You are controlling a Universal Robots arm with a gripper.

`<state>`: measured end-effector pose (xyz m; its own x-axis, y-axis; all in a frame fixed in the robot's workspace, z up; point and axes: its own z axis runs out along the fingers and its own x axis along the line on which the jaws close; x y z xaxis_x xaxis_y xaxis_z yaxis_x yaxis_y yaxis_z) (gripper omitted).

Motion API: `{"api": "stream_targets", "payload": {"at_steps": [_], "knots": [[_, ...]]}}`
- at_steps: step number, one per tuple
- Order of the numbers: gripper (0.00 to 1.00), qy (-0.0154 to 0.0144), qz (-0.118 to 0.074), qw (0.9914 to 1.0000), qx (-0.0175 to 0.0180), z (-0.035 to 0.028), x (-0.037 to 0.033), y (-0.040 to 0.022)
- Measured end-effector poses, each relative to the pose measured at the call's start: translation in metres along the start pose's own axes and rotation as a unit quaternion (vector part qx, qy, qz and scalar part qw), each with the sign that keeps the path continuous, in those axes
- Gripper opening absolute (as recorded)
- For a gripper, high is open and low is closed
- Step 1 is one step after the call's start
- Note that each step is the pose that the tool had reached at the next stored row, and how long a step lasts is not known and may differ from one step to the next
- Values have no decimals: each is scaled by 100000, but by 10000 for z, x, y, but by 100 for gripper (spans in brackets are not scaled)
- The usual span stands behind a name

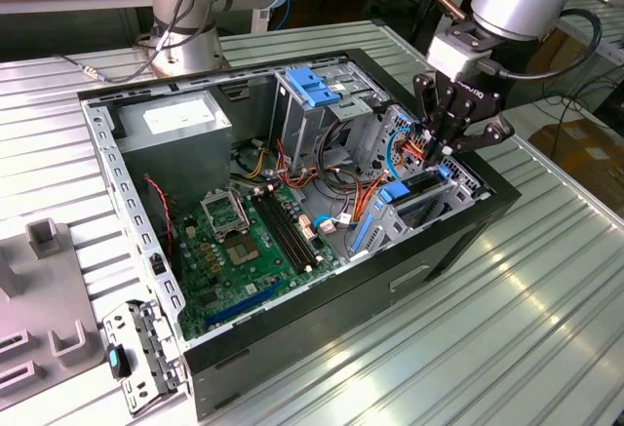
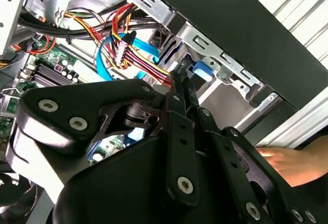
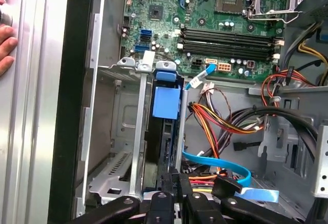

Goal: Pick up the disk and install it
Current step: 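Insert the first disk wire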

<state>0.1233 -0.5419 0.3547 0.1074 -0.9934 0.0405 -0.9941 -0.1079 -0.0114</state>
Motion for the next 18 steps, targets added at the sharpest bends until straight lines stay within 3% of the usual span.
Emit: {"api": "stream_targets", "payload": {"at_steps": [3,6,18], "knots": [[16,-109,108,100000,5,14,26,16],[16,-118,106,100000,6,17,33,77],[16,-111,641,99998,-16,18,35,61]]}}
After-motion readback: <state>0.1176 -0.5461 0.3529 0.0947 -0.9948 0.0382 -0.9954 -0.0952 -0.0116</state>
